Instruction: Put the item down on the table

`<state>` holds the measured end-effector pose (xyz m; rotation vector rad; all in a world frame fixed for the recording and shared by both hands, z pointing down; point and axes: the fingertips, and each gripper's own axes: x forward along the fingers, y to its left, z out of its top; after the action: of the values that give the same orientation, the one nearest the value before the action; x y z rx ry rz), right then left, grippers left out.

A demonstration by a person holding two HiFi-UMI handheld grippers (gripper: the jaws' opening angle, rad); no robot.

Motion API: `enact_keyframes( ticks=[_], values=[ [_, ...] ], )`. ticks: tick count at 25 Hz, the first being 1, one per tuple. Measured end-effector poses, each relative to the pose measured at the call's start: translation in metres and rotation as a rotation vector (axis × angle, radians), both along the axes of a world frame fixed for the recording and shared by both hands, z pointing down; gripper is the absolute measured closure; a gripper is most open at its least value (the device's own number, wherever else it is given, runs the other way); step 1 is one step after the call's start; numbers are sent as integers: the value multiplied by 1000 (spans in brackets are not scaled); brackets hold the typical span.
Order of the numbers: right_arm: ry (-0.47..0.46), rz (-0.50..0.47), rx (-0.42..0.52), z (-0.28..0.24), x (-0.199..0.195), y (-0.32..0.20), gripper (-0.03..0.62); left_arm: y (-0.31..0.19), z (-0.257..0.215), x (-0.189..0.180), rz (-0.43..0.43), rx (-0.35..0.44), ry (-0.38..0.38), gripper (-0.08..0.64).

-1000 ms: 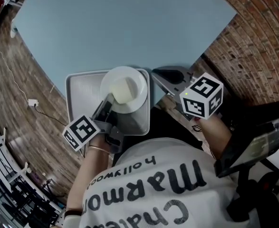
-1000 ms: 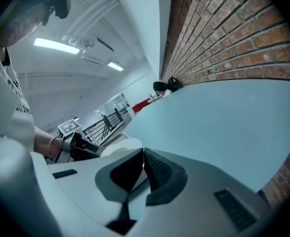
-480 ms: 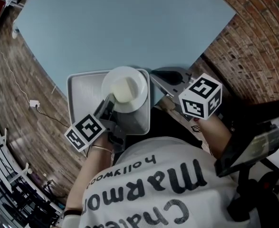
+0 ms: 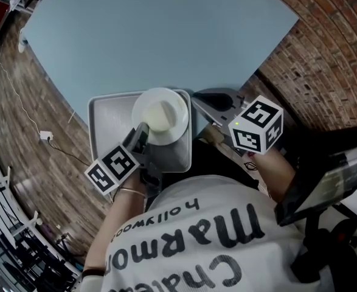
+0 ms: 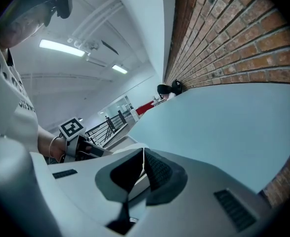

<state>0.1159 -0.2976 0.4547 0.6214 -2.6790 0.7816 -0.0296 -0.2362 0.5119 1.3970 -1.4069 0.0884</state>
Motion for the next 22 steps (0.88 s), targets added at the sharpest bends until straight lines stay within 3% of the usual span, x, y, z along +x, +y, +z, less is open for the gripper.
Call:
enact_keyframes(
  ticks=[14,22],
  values=[
    [-6,-13,19,-10,-3,3,581,6,-4,-4,-20,4,22,388],
    [0,-26,25,-14,-6,7,581,21,-16,-38,-161,39,80,379]
  ],
)
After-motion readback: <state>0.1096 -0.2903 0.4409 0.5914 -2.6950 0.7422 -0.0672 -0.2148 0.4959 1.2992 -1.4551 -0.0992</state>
